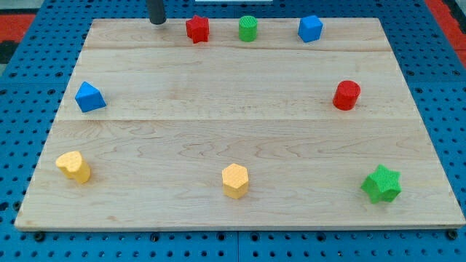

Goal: Push the red star towards the green circle

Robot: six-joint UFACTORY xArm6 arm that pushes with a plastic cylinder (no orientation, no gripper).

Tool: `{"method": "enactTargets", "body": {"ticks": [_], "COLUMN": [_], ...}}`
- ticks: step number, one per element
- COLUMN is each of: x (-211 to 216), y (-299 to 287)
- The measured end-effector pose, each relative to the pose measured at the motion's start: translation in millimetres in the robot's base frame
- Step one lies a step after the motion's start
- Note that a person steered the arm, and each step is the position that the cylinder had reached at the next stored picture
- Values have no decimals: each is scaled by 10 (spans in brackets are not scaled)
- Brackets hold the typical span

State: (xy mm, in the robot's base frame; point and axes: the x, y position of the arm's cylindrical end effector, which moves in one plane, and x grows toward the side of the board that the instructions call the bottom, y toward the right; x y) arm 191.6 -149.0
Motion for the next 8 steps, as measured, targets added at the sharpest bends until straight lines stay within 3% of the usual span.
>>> {"method": "enactTargets", "body": {"ticks": [1, 3, 8], "x": [2, 178, 23], "y": [566, 393, 417]}}
